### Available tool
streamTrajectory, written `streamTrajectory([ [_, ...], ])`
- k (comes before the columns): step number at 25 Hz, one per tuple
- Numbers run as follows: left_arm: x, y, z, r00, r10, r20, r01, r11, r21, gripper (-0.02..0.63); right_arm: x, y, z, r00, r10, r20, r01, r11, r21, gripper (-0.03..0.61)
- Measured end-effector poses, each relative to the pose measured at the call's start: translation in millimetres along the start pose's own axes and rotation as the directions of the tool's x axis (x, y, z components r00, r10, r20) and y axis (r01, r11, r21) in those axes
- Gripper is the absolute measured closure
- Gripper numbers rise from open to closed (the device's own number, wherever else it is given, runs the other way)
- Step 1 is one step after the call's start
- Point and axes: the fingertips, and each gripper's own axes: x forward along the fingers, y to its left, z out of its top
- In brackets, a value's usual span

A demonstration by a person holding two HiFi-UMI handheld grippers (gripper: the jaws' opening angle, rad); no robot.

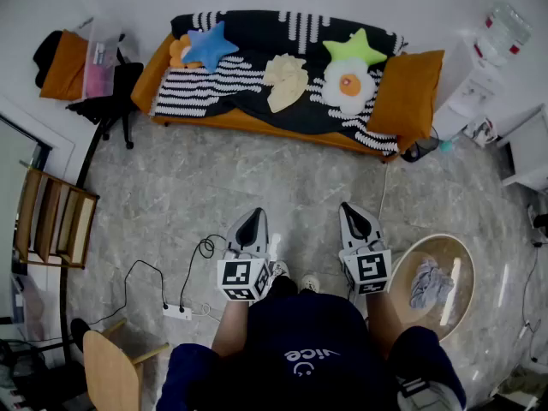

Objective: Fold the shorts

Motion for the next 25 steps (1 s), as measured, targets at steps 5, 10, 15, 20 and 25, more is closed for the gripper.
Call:
streamTrajectory([
  [5,-12,-9,-1,1.000,0.005,0.003,-0.005,1.000,0.010,0.612,-16,0,-4,1.000,-0.002,-0.011,0.002,1.000,0.001,0.571],
  [10,-14,-16,-5,1.000,0.000,0.001,0.000,1.000,0.016,0.612,-26,-2,-11,1.000,-0.003,-0.017,0.003,1.000,-0.003,0.570],
  [15,-16,-23,-2,1.000,-0.017,0.009,0.017,1.000,0.022,0.611,-32,-4,-13,1.000,-0.007,-0.007,0.007,1.000,0.028,0.568],
  [20,-15,-27,-4,0.996,-0.092,0.012,0.092,0.996,-0.022,0.372,-31,2,-11,1.000,0.019,0.024,-0.020,0.996,0.081,0.477],
  [25,-12,-16,-5,0.994,-0.111,0.005,0.111,0.993,-0.030,0.278,-22,14,-14,0.998,0.068,-0.013,-0.067,0.996,0.057,0.240],
])
